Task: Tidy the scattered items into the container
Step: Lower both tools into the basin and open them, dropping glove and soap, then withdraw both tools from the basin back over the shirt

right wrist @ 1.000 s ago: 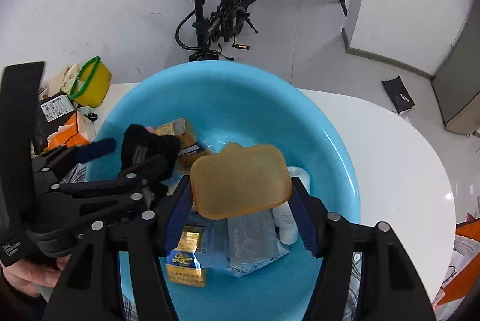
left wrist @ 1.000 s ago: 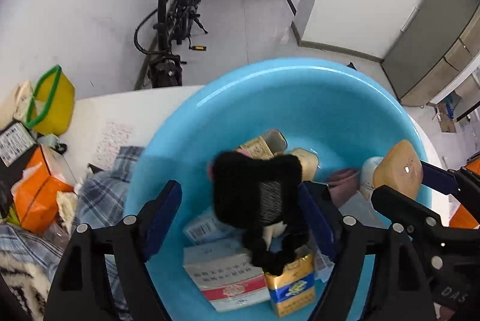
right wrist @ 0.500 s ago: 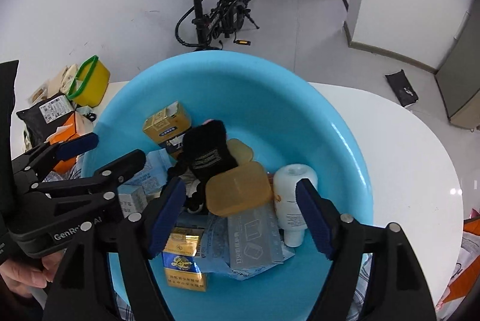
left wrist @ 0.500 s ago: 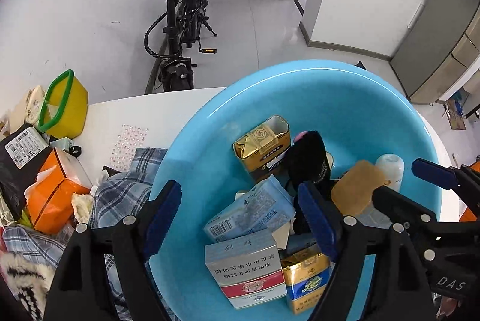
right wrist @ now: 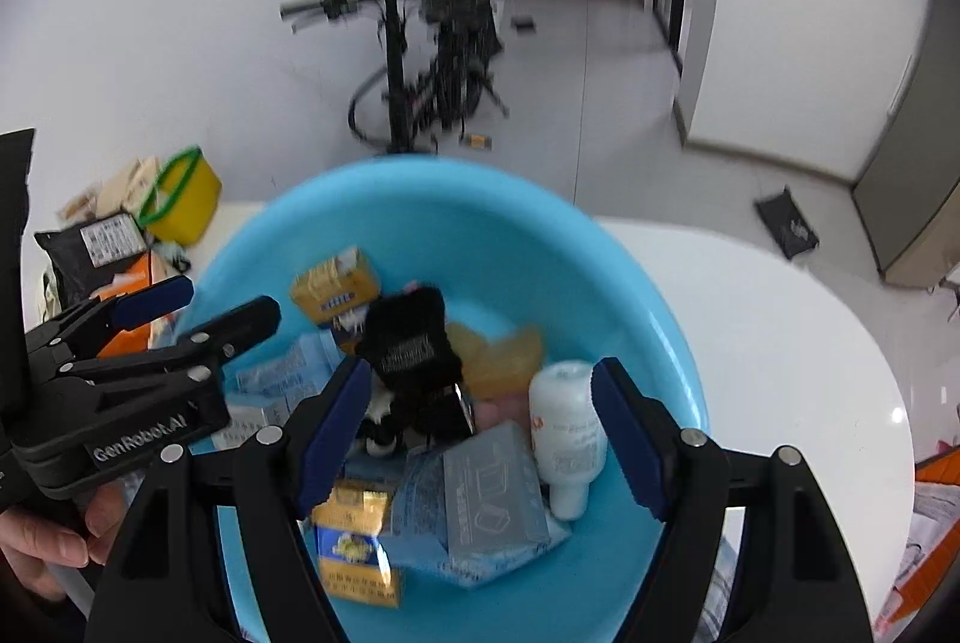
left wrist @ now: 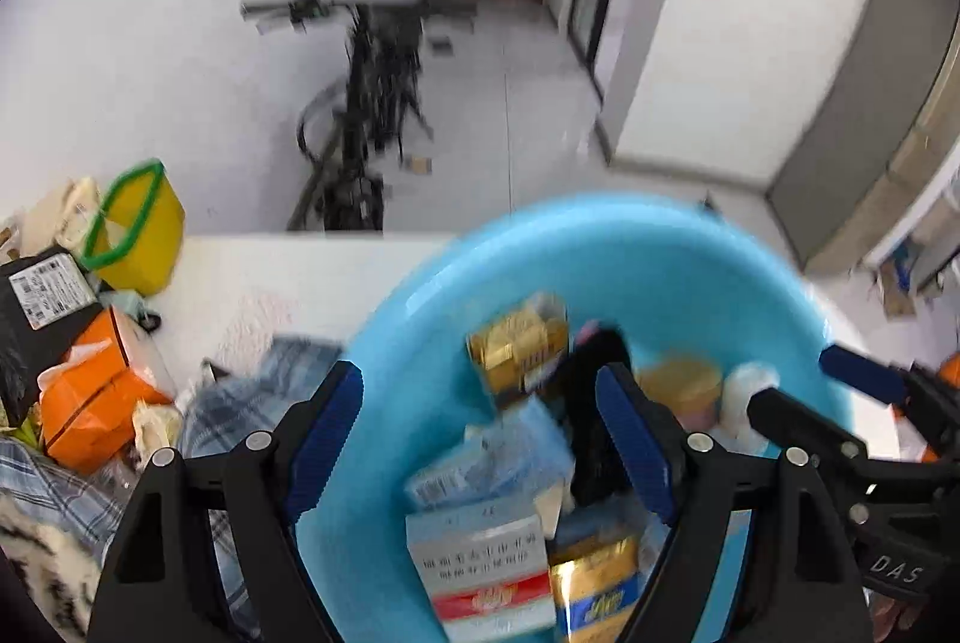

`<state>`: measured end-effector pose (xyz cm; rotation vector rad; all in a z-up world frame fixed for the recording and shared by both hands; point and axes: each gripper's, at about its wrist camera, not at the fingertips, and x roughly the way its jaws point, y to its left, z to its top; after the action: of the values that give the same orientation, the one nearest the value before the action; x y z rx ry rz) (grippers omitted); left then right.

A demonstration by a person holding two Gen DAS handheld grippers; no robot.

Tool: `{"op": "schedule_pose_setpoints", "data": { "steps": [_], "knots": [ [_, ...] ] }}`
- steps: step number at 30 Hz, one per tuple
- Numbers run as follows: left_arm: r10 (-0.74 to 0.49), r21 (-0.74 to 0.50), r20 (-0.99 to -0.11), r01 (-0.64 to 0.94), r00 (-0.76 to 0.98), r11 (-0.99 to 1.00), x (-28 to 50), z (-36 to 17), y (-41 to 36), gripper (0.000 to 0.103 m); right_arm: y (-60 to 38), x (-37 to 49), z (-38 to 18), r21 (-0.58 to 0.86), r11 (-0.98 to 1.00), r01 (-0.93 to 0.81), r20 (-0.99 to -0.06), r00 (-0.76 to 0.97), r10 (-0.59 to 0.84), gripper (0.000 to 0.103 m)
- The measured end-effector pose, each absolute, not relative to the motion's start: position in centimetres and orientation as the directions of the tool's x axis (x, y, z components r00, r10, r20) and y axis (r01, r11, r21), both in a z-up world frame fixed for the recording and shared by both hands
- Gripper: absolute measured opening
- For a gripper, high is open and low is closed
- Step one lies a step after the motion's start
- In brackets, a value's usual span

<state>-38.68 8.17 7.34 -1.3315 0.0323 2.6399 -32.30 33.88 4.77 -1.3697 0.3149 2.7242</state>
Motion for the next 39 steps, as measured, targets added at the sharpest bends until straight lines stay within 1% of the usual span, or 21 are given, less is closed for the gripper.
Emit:
{"op": "schedule_pose_setpoints", "data": {
  "steps": [1, 2, 3, 5, 6, 7, 8, 10, 12, 16, 18, 20, 24, 27, 30, 34, 35, 39],
  "knots": [
    [0.155, -0.063, -0.768, -0.167, -0.621, -0.984, -38.3, 7.8, 7.9, 0.082, 33.8, -31.9, 5.0, 0.137, -0.977, -0.164, -0.775, -0.632, -0.003, 0.077],
    [0.147, -0.055, -0.733, -0.157, -0.664, -0.986, -37.9, 8.2, 7.7, 0.086, 33.7, -31.3, 5.2, 0.121, -0.977, -0.176, -0.746, -0.666, 0.027, 0.078],
    [0.119, -0.032, -0.69, -0.135, -0.714, -0.99, -37.4, 8.7, 7.4, 0.093, 33.5, -31.1, 5.4, 0.111, -0.977, -0.184, -0.721, -0.691, 0.049, 0.081],
    [0.082, -0.006, -0.611, -0.099, -0.787, -0.995, -36.5, 9.5, 7.0, 0.1, 33.4, -30.2, 6.0, 0.106, -0.979, -0.176, -0.652, -0.755, 0.065, 0.085],
    [0.092, -0.011, -0.57, -0.104, -0.816, -0.994, -36.0, 9.9, 6.8, 0.103, 33.3, -29.7, 6.3, 0.104, -0.979, -0.175, -0.609, -0.789, 0.076, 0.091],
    [0.117, -0.023, -0.533, -0.124, -0.838, -0.992, -35.4, 10.3, 6.6, 0.103, 33.3, -29.2, 6.7, 0.102, -0.979, -0.176, -0.571, -0.817, 0.087, 0.098],
    [0.138, -0.031, -0.505, -0.141, -0.852, -0.989, -35.0, 10.6, 6.5, 0.103, 33.2, -28.8, 7.0, 0.098, -0.98, -0.174, -0.533, -0.841, 0.097, 0.102],
    [0.163, -0.041, -0.478, -0.164, -0.863, -0.986, -34.4, 10.9, 6.3, 0.103, 32.9, -28.2, 7.7, 0.072, -0.984, -0.164, -0.48, -0.87, 0.11, 0.103],
    [0.177, -0.041, -0.462, -0.179, -0.869, -0.983, -33.9, 11.2, 5.9, 0.103, 32.6, -28.3, 8.0, 0.034, -0.987, -0.158, -0.47, -0.874, 0.124, 0.103],
    [0.159, -0.028, -0.45, -0.164, -0.879, -0.986, -32.4, 11.4, 5.4, 0.103, 32.2, -28.1, 8.2, 0.003, -0.986, -0.165, -0.463, -0.874, 0.145, 0.103],
    [0.18, -0.02, -0.411, -0.188, -0.894, -0.982, -30.6, 11.6, 5.1, 0.103, 32.0, -27.2, 8.1, 0.002, -0.987, -0.161, -0.448, -0.882, 0.143, 0.103],
    [0.174, 0.01, -0.38, -0.192, -0.909, -0.981, -29.1, 11.8, 5.0, 0.103, 31.5, -26.5, 8.1, -0.005, -0.987, -0.16, -0.437, -0.887, 0.146, 0.103],
    [0.188, 0.057, -0.368, -0.224, -0.911, -0.973, -25.9, 12.6, 5.3, 0.103, 30.5, -24.4, 8.3, 0.013, -0.99, -0.143, -0.413, -0.902, 0.125, 0.103],
    [0.14, 0.11, -0.385, -0.196, -0.912, -0.974, -23.9, 13.0, 5.5, 0.103, 29.7, -22.4, 8.8, 0.027, -0.991, -0.129, -0.405, -0.908, 0.108, 0.103],
    [0.165, 0.047, -0.404, -0.2, -0.9, -0.979, -21.6, 13.5, 3.9, 0.103, 29.5, -19.8, 9.2, 0.078, -0.994, -0.08, -0.422, -0.906, 0.04, 0.103],
    [0.241, -0.058, -0.41, -0.238, -0.88, -0.969, -17.7, 13.9, 1.2, 0.103, 29.9, -16.1, 9.6, 0.156, -0.985, -0.068, -0.437, -0.9, -0.007, 0.103],
    [0.25, -0.049, -0.403, -0.253, -0.88, -0.966, -16.5, 13.8, 0.9, 0.103, 29.8, -15.1, 9.7, 0.164, -0.984, -0.069, -0.437, -0.899, -0.01, 0.103],
    [0.205, 0.036, -0.378, -0.236, -0.903, -0.971, -13.1, 13.6, 0.6, 0.103, 28.8, -11.7, 10.0, 0.156, -0.986, -0.063, -0.418, -0.909, -0.009, 0.103]
  ]
}}
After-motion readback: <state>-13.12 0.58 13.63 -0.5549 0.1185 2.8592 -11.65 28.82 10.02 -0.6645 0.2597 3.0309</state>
